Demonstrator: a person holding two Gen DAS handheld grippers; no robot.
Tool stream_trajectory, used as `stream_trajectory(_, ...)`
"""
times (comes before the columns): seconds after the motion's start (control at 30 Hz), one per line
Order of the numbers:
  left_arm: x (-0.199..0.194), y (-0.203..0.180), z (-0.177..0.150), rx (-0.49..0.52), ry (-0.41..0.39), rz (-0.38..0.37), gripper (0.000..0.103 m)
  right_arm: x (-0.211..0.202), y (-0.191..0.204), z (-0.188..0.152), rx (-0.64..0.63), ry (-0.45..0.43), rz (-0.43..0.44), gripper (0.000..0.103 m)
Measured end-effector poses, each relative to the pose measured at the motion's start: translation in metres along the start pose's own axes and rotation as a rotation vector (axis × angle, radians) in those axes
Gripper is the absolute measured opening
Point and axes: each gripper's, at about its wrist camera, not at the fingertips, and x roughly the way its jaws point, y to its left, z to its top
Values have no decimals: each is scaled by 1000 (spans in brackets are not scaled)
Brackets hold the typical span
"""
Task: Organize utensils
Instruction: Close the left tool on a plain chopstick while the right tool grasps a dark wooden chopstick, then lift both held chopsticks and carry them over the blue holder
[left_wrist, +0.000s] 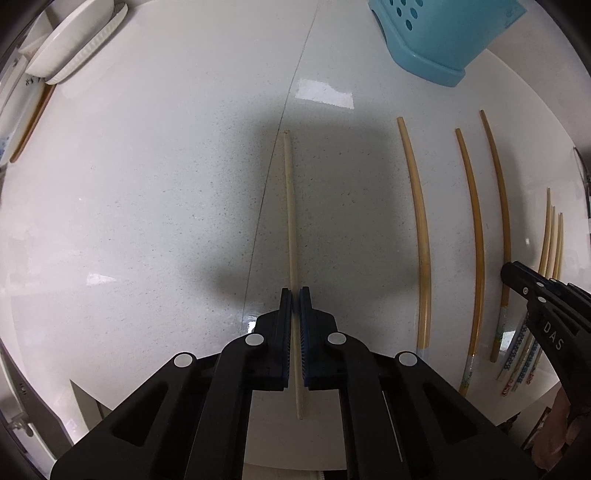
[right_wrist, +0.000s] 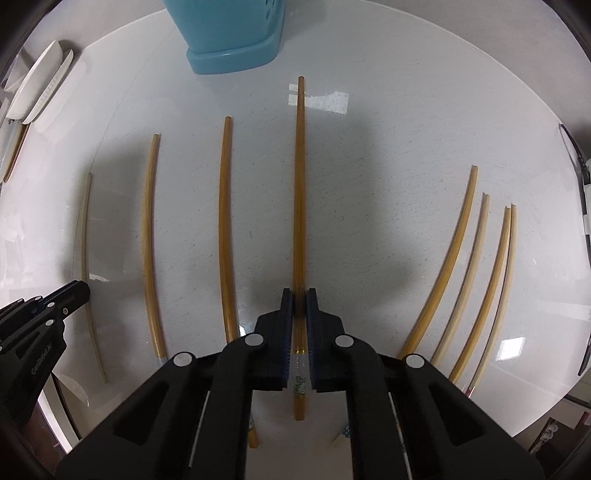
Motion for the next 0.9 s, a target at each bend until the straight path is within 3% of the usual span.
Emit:
stream_trajectory(0.4,-23,0,-7,11,-95,-36,3,-19,-2,-3,15,-50,33,6)
stream_trajectory(0.9,-68,3,1,17,-245,-40,3,-55,-39,-25,64,-159,64,6)
